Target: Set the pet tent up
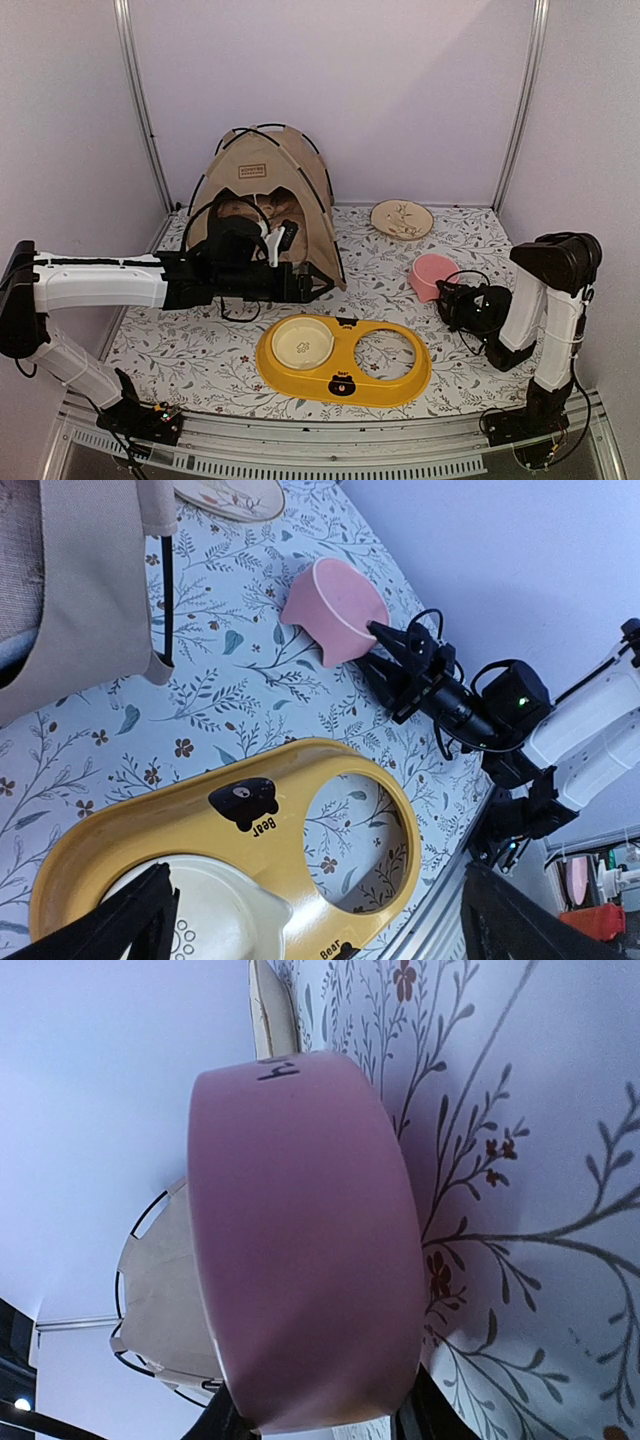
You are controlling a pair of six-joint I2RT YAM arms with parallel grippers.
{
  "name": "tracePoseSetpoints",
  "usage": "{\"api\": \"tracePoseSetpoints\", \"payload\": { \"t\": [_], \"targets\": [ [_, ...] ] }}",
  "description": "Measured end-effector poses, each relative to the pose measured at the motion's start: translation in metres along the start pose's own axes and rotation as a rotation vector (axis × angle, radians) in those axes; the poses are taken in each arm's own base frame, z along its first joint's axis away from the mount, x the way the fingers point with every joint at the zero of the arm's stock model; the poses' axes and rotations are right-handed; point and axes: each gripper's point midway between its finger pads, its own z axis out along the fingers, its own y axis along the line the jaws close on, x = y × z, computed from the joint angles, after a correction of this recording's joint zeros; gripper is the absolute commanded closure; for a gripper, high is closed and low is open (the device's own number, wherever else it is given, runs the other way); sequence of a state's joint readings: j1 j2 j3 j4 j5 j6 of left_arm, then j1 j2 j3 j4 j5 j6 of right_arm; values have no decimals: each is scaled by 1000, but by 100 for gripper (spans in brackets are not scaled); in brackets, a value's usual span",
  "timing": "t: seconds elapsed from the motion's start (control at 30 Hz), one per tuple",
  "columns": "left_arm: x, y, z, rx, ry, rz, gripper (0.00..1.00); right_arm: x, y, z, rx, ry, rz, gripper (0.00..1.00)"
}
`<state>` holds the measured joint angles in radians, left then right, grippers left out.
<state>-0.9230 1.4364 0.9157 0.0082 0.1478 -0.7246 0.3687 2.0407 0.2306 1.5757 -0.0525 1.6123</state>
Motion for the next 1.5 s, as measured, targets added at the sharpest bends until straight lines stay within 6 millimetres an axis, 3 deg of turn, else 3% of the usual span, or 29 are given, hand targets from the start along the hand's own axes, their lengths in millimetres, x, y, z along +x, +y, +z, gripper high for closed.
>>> {"api": "tracePoseSetpoints", "payload": {
  "t": [0.23, 0.57, 0.77, 1.1, 1.27, 1.37, 1.5],
  "targets": [
    [0, 0, 0, 0, -1, 0, 0, 2, 15, -19, 29, 9, -184, 100],
    [0, 1, 0, -4, -3, 3, 1, 17, 107, -29, 53, 53, -617, 100],
    [3, 15, -5, -61, -21, 0, 1, 47, 130, -50, 116, 159, -853, 100],
    [-2, 62, -35, -169, -98, -83, 1, 126, 125, -91, 247, 437, -1155, 100],
    [-10, 73, -42, -197, -129, -107, 1, 163, 107, -110, 344, 579, -1290, 100],
    [-12, 75, -45, -199, -140, -111, 1, 175, 89, -123, 427, 650, -1365, 100],
    [-11, 78, -48, -203, -145, -114, 1, 176, 72, -140, 509, 724, -1420, 100]
  ]
}}
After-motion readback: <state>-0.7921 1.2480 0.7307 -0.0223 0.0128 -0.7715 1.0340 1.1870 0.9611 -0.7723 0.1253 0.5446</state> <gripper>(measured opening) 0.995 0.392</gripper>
